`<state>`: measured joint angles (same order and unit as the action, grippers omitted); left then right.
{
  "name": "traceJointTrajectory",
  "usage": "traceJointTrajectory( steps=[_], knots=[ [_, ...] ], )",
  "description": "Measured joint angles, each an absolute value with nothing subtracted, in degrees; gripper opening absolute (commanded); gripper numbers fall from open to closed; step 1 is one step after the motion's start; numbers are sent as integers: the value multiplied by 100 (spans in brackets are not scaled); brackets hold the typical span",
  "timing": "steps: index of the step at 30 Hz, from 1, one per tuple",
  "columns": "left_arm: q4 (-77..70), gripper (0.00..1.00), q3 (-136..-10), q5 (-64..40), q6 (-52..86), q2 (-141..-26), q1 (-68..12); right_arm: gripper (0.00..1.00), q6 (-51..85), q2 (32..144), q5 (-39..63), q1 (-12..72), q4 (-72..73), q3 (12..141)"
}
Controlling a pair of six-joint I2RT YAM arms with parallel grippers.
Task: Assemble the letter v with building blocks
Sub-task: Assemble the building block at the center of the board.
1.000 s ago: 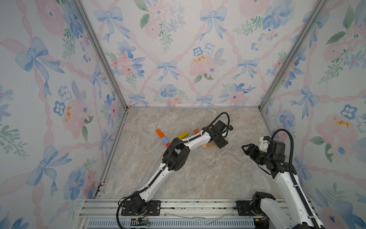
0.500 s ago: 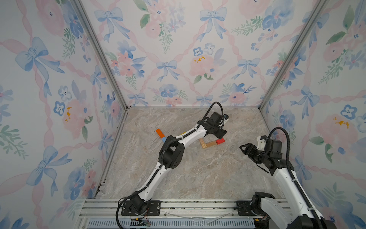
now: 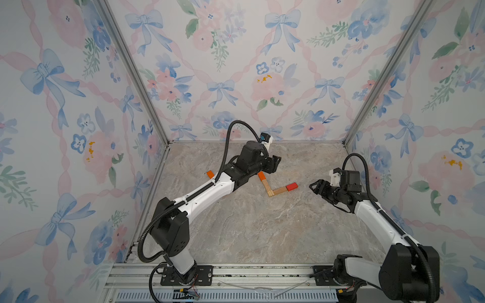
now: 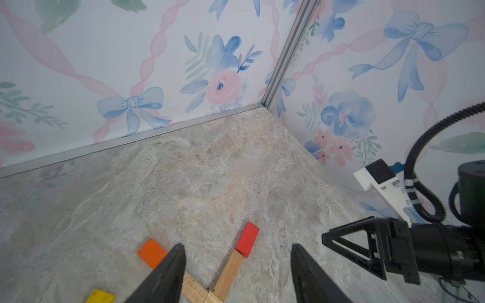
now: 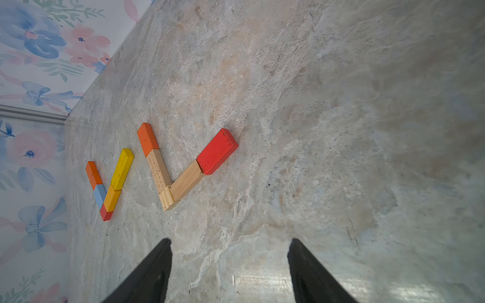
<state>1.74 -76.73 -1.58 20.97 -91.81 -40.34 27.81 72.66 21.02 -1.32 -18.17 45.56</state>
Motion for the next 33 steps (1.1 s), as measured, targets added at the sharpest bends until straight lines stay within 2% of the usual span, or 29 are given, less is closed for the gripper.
traceJointTrajectory(
  steps=[7, 16, 25, 33],
  knots=[
    [-89, 58, -5787, 414, 2770, -8149, -3933, 73, 2628, 8289, 2104, -104, -1258, 4862],
    [-725, 56, -4241, 838, 3518, -7393, -3935, 73, 2589, 9435, 2134, -91, -495, 5179],
    [-926, 56, -3828, 1000, 3802, -7166, -3935, 71, 2637, 10420, 2294, -5, -91, 5769],
    [-934, 55, -3826, 1074, 3819, -7161, -3935, 70, 2694, 10790, 2364, 231, -12, 6075]
  ],
)
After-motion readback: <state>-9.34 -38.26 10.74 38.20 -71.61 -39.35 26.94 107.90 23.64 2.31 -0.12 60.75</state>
